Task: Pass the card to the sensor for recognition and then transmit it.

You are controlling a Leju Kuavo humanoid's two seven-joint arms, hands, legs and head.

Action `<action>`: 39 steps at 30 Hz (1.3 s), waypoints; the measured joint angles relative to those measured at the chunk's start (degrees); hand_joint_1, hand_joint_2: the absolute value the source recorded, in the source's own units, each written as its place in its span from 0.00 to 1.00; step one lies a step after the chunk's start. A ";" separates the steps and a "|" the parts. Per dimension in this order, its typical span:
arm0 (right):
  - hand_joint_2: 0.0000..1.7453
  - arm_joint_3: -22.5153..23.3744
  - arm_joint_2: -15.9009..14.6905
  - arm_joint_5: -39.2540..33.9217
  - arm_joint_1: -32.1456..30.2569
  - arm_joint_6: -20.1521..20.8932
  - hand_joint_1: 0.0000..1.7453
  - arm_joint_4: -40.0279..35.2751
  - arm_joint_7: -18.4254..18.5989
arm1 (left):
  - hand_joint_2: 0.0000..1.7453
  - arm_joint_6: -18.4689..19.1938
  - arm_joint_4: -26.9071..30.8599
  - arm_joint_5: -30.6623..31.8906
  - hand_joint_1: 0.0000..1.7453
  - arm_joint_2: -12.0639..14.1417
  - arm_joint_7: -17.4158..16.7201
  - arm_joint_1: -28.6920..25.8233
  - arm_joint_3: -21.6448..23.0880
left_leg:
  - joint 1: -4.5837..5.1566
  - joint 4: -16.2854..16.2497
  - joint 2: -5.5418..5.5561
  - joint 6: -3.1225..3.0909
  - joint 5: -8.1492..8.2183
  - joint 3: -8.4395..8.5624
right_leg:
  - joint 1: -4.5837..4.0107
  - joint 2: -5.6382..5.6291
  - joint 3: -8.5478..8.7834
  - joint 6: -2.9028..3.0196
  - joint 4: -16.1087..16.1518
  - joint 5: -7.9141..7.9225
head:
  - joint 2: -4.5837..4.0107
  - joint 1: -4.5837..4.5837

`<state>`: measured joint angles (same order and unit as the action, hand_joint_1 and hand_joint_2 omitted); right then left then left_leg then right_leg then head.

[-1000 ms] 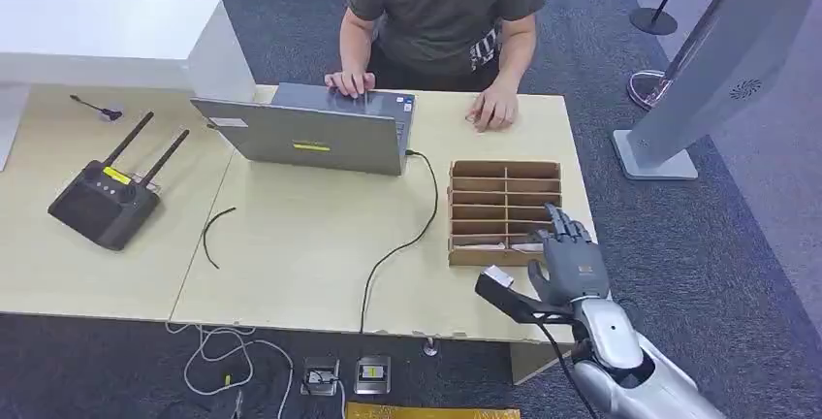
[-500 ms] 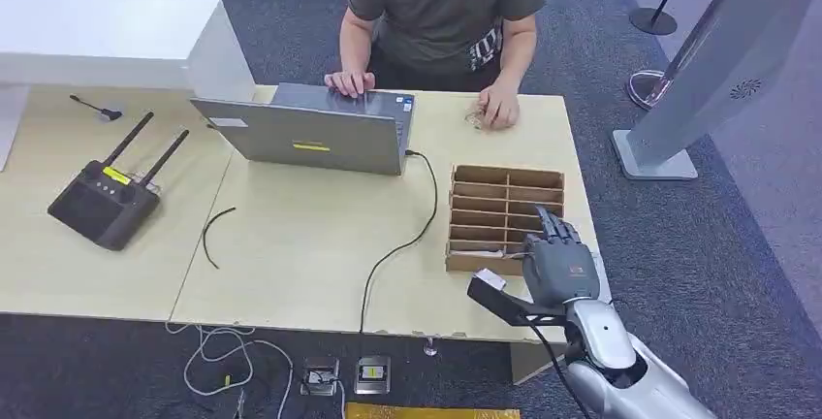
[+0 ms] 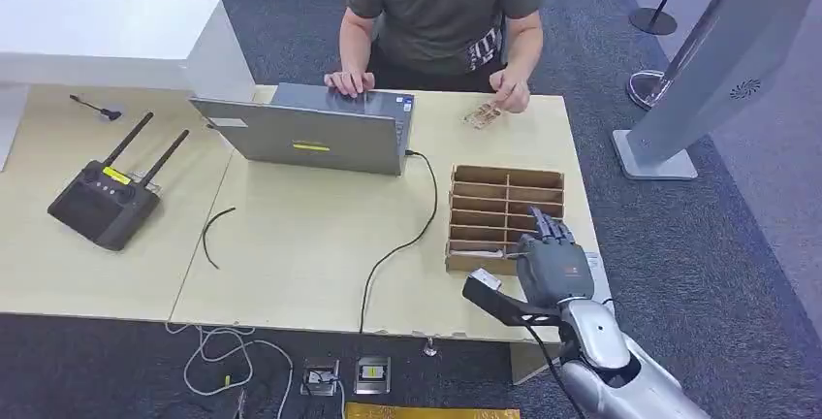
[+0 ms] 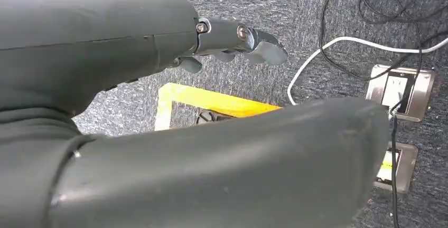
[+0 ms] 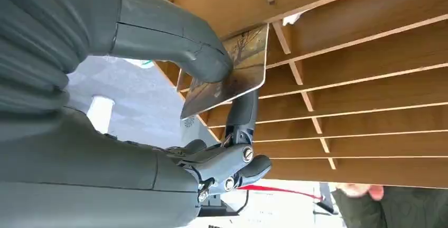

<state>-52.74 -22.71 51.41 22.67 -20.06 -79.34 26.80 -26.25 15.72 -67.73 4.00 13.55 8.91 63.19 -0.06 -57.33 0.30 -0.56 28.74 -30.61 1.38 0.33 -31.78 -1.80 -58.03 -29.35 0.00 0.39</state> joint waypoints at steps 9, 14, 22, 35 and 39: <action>1.00 -0.06 0.50 -0.46 0.08 0.06 1.00 0.63 -0.07 | 0.00 0.00 0.00 0.04 0.00 0.00 -0.04 0.10 0.04 | 0.00 0.00 -0.01 0.00 0.00 0.01 | 0.00 -0.02 0.01 0.00 0.00 0.00 | 0.00 0.00; 1.00 -0.13 0.74 -0.52 0.35 0.11 1.00 1.14 -0.07 | 0.00 0.00 0.00 0.13 0.00 0.00 -0.04 0.17 0.09 | -0.01 0.00 -0.01 0.00 0.00 0.02 | -0.01 -0.02 0.01 0.00 0.00 0.00 | 0.00 0.00; 1.00 -0.31 0.94 -0.89 0.71 1.00 1.00 1.64 0.04 | 0.00 0.44 0.00 0.42 0.00 0.00 -0.04 0.45 0.11 | -0.01 0.00 -0.01 0.00 0.00 0.03 | -0.01 -0.02 0.01 0.00 0.00 0.00 | 0.00 0.00; 1.00 -0.61 1.11 4.51 1.52 -0.11 1.00 1.77 2.28 | 0.00 0.46 -0.02 0.81 0.00 0.00 -0.04 0.58 0.11 | 0.00 0.00 -0.02 0.00 0.00 0.01 | -0.01 -0.02 0.01 0.00 0.00 0.00 | 0.00 0.00; 1.00 0.09 0.85 8.64 2.34 -0.50 1.00 -0.94 3.08 | 0.00 0.46 -0.04 1.18 0.00 0.00 -0.07 0.60 0.11 | 0.00 -0.01 -0.08 0.00 0.00 0.01 | -0.01 -0.03 0.00 0.00 -0.01 0.00 | 0.00 0.02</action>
<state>-52.65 -21.86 60.05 25.01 -20.57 -80.28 29.88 -25.79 15.67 -66.55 4.00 13.49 9.51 63.30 -0.07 -57.34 0.22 -0.56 28.74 -30.60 1.38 0.30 -31.79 -1.80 -58.03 -29.35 0.00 0.42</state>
